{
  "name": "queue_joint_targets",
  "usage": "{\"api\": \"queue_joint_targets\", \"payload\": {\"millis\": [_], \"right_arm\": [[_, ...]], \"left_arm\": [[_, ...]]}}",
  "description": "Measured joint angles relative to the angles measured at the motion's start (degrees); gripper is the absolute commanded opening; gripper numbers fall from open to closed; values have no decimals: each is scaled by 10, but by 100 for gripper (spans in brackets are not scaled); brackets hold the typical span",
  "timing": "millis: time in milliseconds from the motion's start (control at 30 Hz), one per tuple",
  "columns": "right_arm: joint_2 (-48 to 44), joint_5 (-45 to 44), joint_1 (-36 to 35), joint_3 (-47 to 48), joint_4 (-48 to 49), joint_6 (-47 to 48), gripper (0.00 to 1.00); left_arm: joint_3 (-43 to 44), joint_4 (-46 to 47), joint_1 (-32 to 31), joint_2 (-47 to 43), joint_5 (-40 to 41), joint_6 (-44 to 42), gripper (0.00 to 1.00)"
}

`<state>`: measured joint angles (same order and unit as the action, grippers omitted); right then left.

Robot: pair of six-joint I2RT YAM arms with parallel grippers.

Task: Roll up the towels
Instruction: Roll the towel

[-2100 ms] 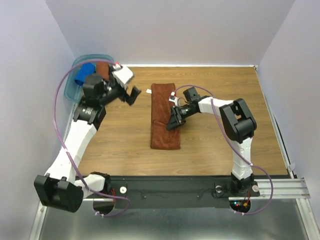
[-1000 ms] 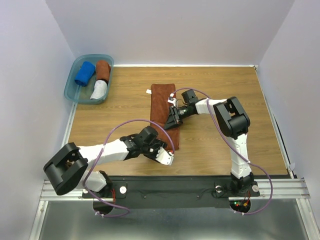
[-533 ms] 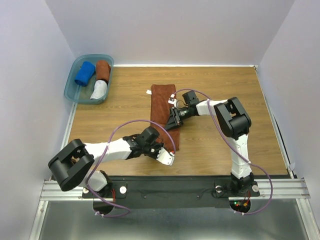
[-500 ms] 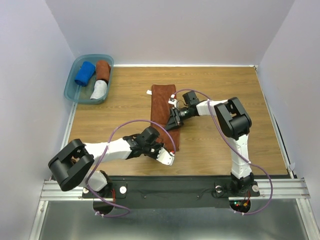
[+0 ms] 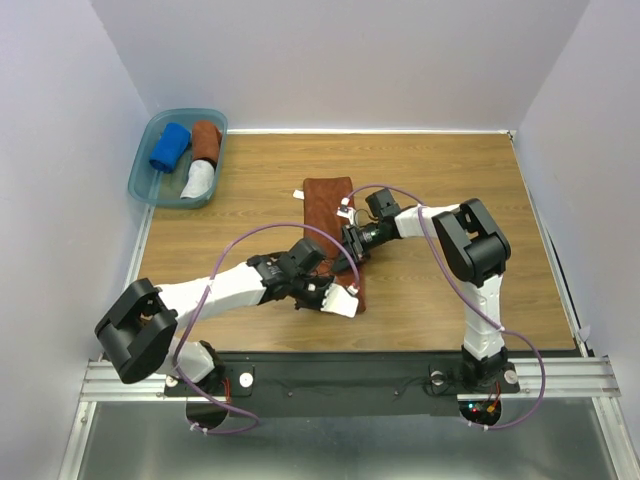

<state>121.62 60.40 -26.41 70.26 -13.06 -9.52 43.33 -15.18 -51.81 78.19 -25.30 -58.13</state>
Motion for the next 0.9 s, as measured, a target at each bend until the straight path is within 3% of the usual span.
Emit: {"api": "queue_joint_targets", "payload": {"millis": [200,467,700,900], "right_arm": [[-2,0,-2,0,-10,13,32],[-7,0,-4,-1,-17,25,32],[-19,-20,-9,27,-60,37,53],[-35,-66,0,111,-89,46,58]], "left_arm": [[32,-21,16,2,-19,23,0],[75,-23,85,47,-48,43,0],[102,-24,126,87,-69,51,0],[117,-30,130,89,-76,50,0]]}}
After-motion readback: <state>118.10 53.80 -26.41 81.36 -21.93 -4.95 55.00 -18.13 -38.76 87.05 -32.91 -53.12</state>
